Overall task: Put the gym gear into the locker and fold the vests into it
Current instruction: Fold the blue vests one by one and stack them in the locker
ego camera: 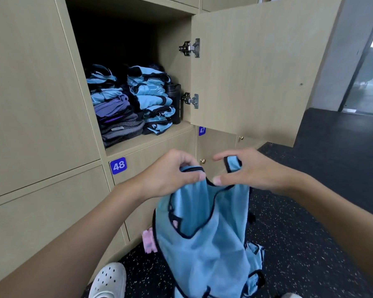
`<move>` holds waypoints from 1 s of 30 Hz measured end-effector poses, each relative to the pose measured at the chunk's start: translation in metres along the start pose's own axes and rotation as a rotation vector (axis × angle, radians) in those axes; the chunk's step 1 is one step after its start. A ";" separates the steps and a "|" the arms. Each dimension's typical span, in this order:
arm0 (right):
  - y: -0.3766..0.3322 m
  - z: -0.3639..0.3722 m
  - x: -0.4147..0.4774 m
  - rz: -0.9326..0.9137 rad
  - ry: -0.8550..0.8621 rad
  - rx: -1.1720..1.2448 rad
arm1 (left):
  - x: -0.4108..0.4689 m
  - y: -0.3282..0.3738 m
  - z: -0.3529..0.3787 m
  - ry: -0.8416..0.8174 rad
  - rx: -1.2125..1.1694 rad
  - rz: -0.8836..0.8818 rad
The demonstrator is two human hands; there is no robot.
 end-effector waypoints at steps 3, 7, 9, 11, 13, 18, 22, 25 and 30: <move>-0.009 0.027 0.000 -0.038 -0.147 0.138 | 0.002 0.011 -0.004 0.058 -0.108 0.022; -0.010 0.025 0.004 -0.026 -0.026 0.094 | 0.000 0.016 -0.010 0.087 -0.169 0.005; -0.007 0.012 0.006 -0.020 0.085 0.091 | -0.002 0.011 -0.016 0.105 -0.077 -0.008; 0.000 -0.003 0.006 -0.003 0.168 0.112 | -0.005 0.003 -0.022 0.118 0.043 -0.037; 0.010 -0.015 0.006 0.024 0.226 0.103 | -0.007 -0.006 -0.026 0.124 0.106 -0.076; 0.027 -0.019 0.008 0.101 0.221 0.071 | -0.008 -0.007 -0.034 0.211 0.140 -0.124; -0.004 0.007 0.003 0.038 0.061 0.167 | -0.008 0.003 -0.027 0.253 -0.012 -0.163; -0.020 0.027 0.002 -0.018 -0.032 0.250 | -0.007 0.005 -0.023 0.288 -0.121 -0.216; -0.017 0.030 0.005 -0.003 0.030 0.273 | -0.007 -0.002 -0.021 0.295 -0.263 -0.331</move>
Point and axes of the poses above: each hand's wrist, its own x-axis towards the middle knuckle, its own z-axis out of the palm, y = z × x, the point moved 9 cm from there along x, towards the middle knuckle, and after that the axes turned 4 degrees about y, right-handed, at the moved point
